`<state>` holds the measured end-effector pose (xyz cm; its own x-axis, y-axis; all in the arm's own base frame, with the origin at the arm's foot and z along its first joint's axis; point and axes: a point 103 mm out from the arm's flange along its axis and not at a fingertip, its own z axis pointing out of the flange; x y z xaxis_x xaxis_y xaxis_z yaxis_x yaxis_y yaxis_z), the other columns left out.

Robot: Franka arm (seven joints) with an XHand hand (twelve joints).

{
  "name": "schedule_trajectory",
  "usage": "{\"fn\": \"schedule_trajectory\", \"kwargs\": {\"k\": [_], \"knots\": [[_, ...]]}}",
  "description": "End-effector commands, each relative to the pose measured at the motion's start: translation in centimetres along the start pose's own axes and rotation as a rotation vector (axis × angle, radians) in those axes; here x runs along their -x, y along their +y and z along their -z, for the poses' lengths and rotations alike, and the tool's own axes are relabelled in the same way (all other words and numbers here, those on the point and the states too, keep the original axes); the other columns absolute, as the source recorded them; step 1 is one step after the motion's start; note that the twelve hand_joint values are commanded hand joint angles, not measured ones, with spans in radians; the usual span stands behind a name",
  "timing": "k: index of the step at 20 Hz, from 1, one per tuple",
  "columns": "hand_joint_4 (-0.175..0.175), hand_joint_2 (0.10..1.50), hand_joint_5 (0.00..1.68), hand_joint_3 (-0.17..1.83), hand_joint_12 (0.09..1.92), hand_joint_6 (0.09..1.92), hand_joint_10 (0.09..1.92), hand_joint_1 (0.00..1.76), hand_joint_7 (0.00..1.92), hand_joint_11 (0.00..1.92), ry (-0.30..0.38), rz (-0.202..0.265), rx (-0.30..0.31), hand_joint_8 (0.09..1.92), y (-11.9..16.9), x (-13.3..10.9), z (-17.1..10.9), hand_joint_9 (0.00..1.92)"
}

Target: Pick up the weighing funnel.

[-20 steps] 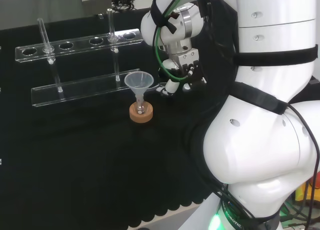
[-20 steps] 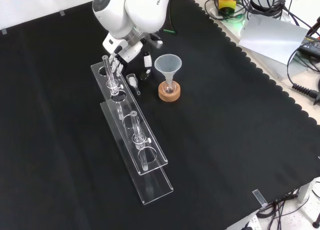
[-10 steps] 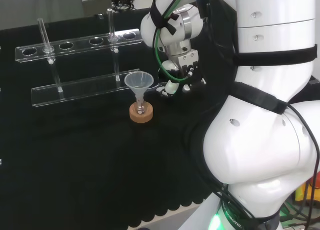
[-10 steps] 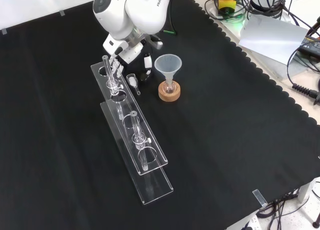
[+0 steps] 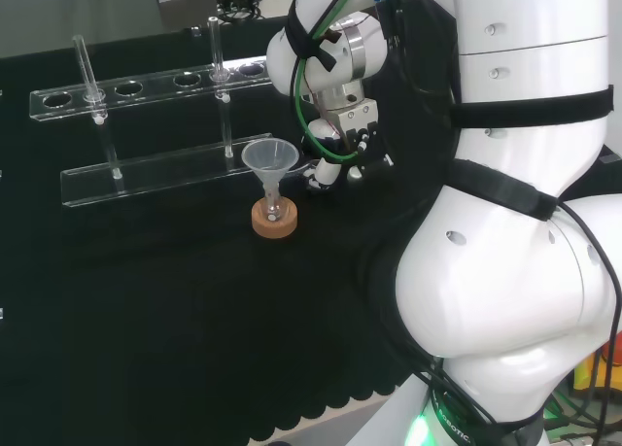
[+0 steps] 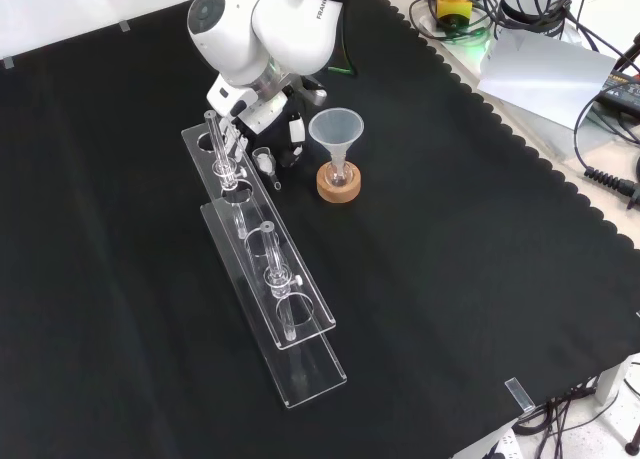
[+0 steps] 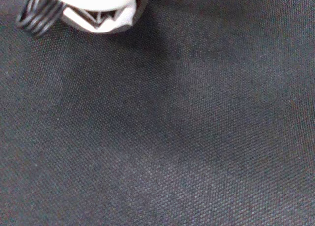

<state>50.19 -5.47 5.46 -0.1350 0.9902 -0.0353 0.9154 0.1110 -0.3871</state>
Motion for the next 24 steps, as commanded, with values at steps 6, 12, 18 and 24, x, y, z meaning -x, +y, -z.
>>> {"fn": "schedule_trajectory", "kwargs": {"k": [6,12,18,24], "knots": [[-0.04,0.61,0.75,0.71,1.34,0.86,0.58,0.91,0.38,0.41,0.0,0.002,-0.011,0.74,-0.1,1.0,-0.3,0.69],[-0.047,0.61,0.69,0.71,1.34,0.86,0.58,0.92,0.38,0.41,-0.011,0.002,-0.011,0.74,-0.2,0.7,-0.3,0.69],[0.041,0.71,0.86,0.61,1.34,0.91,0.59,0.96,0.39,0.41,-0.034,-0.006,-0.009,0.74,-0.5,-0.2,-0.1,0.69],[0.174,0.71,1.1,0.71,1.31,0.99,0.54,1.07,0.47,0.46,-0.052,-0.017,-0.001,0.69,-0.5,-0.2,0.7,0.76]]}}
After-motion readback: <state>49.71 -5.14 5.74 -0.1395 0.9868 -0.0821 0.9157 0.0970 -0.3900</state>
